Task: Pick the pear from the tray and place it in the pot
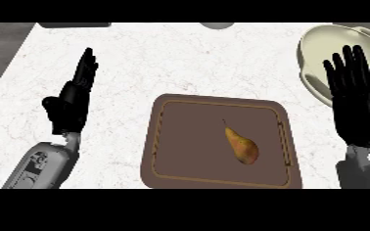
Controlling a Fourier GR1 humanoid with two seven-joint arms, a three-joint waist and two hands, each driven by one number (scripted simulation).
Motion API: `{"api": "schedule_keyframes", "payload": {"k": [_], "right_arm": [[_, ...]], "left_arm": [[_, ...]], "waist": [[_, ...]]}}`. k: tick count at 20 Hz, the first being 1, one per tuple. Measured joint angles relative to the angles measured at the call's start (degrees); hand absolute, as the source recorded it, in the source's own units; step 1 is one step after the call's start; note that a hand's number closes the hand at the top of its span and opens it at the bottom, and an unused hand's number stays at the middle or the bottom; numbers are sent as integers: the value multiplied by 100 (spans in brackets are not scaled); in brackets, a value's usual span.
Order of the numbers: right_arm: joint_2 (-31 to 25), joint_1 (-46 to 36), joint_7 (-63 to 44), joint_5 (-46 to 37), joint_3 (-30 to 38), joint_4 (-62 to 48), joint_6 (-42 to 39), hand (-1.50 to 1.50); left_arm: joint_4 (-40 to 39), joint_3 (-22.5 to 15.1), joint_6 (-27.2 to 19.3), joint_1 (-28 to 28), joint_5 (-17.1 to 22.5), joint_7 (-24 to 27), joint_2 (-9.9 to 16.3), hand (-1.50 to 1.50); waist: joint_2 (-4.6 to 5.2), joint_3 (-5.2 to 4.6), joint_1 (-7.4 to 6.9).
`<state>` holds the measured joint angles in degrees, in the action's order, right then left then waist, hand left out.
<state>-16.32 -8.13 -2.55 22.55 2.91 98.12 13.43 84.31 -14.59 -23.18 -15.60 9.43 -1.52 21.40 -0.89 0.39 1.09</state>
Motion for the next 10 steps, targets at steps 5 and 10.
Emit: {"api": "schedule_keyframes", "payload": {"k": [5,10], "right_arm": [[8,-727,-502,567,-865,-311,-1277,150],[-645,-1456,-605,262,-1784,-545,-2870,-150]], "left_arm": [[178,-31,142,-303,92,93,-133,0],[319,-69,321,-536,304,117,-317,0]], "waist": [[194,-16,-657],[330,-51,-1165]]}}
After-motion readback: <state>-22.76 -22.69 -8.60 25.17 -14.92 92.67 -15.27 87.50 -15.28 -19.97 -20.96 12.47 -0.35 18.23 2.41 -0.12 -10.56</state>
